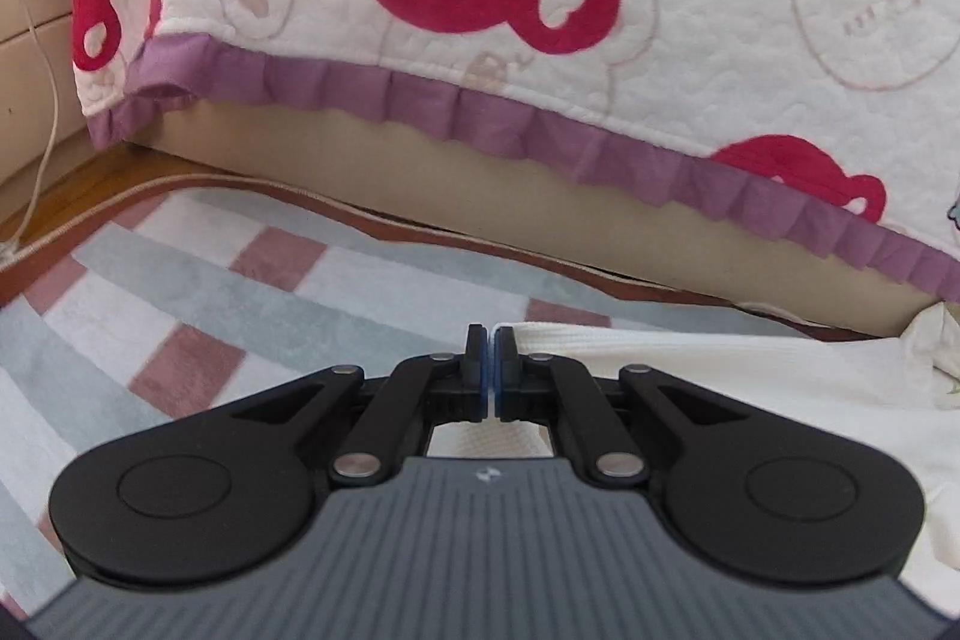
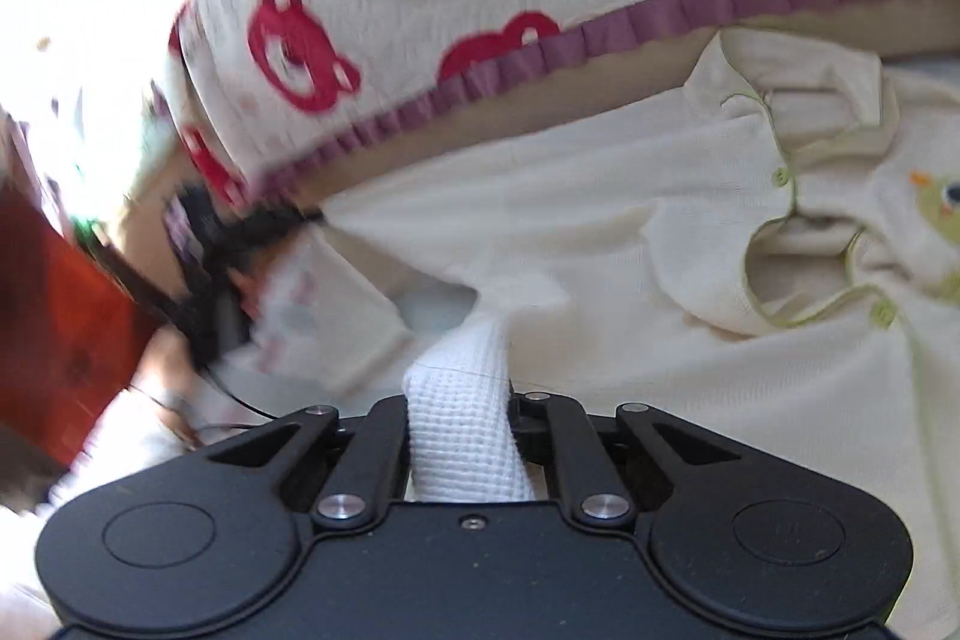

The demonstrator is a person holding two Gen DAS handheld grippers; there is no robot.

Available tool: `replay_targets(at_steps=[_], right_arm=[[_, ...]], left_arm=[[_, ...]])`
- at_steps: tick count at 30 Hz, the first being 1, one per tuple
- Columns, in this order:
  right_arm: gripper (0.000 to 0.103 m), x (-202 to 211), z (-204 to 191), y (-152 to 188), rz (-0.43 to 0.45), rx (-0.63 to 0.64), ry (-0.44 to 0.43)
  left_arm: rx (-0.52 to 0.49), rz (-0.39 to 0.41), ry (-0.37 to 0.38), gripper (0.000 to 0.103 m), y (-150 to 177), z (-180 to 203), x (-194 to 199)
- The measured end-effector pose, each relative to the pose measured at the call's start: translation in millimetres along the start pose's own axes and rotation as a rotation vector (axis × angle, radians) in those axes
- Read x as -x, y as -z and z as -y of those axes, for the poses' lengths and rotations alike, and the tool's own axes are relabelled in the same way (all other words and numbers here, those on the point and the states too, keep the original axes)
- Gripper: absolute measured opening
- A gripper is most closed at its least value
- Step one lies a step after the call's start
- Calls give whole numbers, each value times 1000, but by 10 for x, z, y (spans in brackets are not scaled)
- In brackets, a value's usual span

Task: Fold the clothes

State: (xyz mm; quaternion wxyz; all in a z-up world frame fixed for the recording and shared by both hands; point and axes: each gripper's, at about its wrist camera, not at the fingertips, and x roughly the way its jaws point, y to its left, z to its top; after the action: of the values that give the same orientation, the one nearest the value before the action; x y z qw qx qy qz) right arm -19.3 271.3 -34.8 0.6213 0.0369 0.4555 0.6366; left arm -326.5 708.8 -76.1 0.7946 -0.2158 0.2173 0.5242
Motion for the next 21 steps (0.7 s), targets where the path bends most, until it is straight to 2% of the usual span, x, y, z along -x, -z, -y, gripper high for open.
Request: replay_targets(at_steps=[1,4,5,7,10,12,14,16,18,20,21], right_arm=[[11,67,-20,-38,17,-26,-42],[11,208,-151,-105,15,-26,-130],[11,215,-198,-109,0,-18,-151],[11,49,-278,-14,-70,16,-139],[11,-258,-310,221,-164,89,-31],[11,-398,-309,366,-200,126,11],[11,-446,-287,466,-205,122,7],[11,-431,-287,516,-192,121,1],[11,-388,-254,522,-172,103,-12],[11,-335,-196,502,-152,74,-33],[11,-328,-191,487,-146,71,-36]], left_arm=[[-4,16,-23,0,-40,-32,15],[-41,77,-164,0,-169,-210,77],[-20,61,-165,0,-173,-304,72],[63,-10,-109,0,-136,-527,32],[160,-144,14,3,124,-627,-7],[108,-215,53,13,316,-474,-8],[37,-260,71,44,454,-280,-13],[-8,-290,107,57,559,-105,-25],[-83,-323,114,59,638,56,-61],[-182,-343,34,64,738,188,-60],[-197,-360,9,64,789,202,-48]])
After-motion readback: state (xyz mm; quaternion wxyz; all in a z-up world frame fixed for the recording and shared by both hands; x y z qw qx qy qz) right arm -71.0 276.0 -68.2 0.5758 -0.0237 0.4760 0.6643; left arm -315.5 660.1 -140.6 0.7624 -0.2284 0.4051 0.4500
